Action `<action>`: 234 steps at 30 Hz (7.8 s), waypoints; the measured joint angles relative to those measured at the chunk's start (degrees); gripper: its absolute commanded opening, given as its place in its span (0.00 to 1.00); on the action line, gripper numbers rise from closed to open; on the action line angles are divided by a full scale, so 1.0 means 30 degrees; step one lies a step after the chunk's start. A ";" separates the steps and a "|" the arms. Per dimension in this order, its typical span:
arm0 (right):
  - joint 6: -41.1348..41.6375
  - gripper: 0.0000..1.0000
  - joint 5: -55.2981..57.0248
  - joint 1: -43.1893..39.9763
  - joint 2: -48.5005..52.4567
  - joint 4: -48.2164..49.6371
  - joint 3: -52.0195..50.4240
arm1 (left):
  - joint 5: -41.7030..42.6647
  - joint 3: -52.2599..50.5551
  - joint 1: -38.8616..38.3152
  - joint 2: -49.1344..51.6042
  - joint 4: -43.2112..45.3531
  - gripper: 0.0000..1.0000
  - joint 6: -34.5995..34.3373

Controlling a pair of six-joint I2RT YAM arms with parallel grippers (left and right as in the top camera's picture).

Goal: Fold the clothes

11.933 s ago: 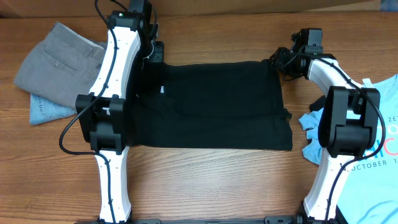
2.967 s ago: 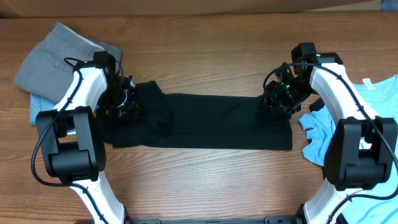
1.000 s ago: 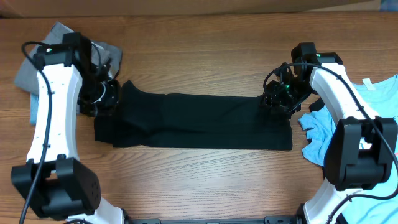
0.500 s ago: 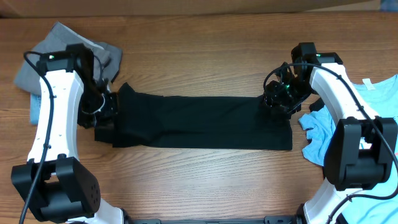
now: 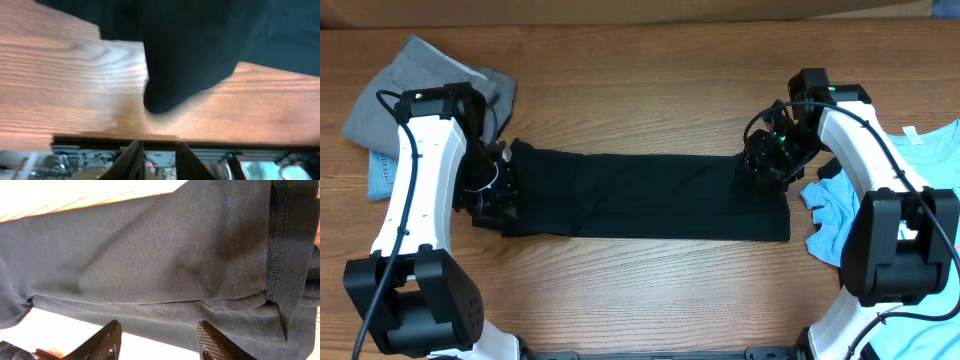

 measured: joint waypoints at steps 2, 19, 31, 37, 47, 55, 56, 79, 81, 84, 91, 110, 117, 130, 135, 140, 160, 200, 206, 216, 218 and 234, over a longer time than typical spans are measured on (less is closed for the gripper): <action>-0.0007 0.52 0.0000 0.0000 0.0000 0.0000 0.0000 | -0.0372 0.0000 0.0000 0.0000 0.0816 0.42 -0.0160; 0.0000 0.52 0.0000 0.0000 0.0000 0.0765 0.0000 | -0.0590 -0.0007 -0.0007 0.0000 0.6025 0.45 0.0364; 0.0029 0.52 -0.0940 -0.0058 0.0000 0.2011 0.0000 | -0.0007 -0.0007 -0.0896 0.0000 0.8225 0.45 0.0379; 0.0546 0.52 -0.2739 -0.1297 0.0000 0.2871 0.0000 | -0.0248 -0.0073 -0.2528 0.0000 0.8663 0.30 0.0663; 0.0998 0.53 -0.3585 -0.3235 0.0000 0.1188 0.0000 | -0.0903 -0.1792 -0.2820 0.2288 1.0673 0.04 0.0860; 0.1246 0.58 -0.2914 -0.3395 -0.0007 0.1362 -0.0444 | -0.2040 -0.2499 -0.2208 0.5260 1.1125 0.05 0.0801; 0.1253 0.58 -0.2725 -0.3366 -0.0007 0.1530 -0.0714 | -0.1916 -0.2492 -0.2004 0.5450 1.1118 0.04 0.0729; 0.0823 0.44 -0.2273 -0.2390 0.0000 0.8029 -0.4626 | 0.0131 -0.2477 0.0131 0.5472 1.1227 0.05 0.0219; 0.0758 0.45 -0.2113 -0.2390 0.0000 0.8284 -0.4699 | 0.0138 -0.2477 0.0131 0.5472 1.1227 0.05 0.0219; 0.0656 0.44 -0.1887 -0.2390 0.0000 0.8990 -0.5144 | 0.0138 -0.2477 0.0131 0.5472 1.1227 0.06 0.0219; 0.0517 0.19 -0.2594 -0.2404 0.0000 1.0010 -0.6273 | 0.0146 -0.2477 0.0131 0.5472 1.1227 0.06 0.0219; 0.0481 0.04 -0.3220 -0.2630 -0.0007 0.9296 -0.6142 | 0.0160 -0.2477 0.0131 0.5479 1.1278 0.06 0.0219; 0.0510 0.04 -0.2892 -0.3410 -0.0138 0.7497 -0.5246 | 0.0204 -0.2477 0.0131 0.5479 1.1285 0.06 0.0219; 0.0495 0.04 -0.1843 -0.3985 -0.0189 0.3694 -0.4648 | 0.0211 -0.2477 0.0131 0.5479 1.1300 0.07 0.0219; 0.0444 0.04 -0.1894 -0.3985 -0.0248 0.2951 -0.4036 | 0.0219 -0.2477 0.0131 0.5479 1.1351 0.07 0.0219; 0.0364 0.04 -0.2302 -0.3985 -0.0678 0.1195 -0.2565 | 0.0226 -0.2477 0.0131 0.5479 1.1358 0.07 0.0219; -0.0073 0.05 -0.3912 -0.3971 -0.1224 0.4087 -0.1989 | 0.0284 -0.2477 0.0131 0.5479 1.1380 0.08 0.0219; 0.0882 0.04 0.0087 -0.2769 -0.1260 0.2084 -0.4758 | 0.0372 -0.2477 0.0131 0.5479 1.1438 0.11 0.0219; 0.0933 0.12 0.0648 -0.3308 -0.1443 0.1173 -0.4226 | 0.0379 -0.2477 0.0131 0.5479 1.1438 0.12 0.0219; 0.0911 0.57 0.1880 -0.3395 -0.1450 0.1749 -0.4218 | 0.0430 -0.2477 0.0124 0.5479 1.1453 0.12 0.0219; 0.0889 0.49 0.1668 -0.3432 -0.1450 0.2703 -0.4211 | 0.0430 -0.2477 0.0124 0.5479 1.1460 0.12 0.0219; 0.1384 0.41 0.0838 -0.2025 -0.0284 0.8284 -0.4131 | 0.0495 -0.2477 0.0124 0.5479 1.1489 0.13 0.0219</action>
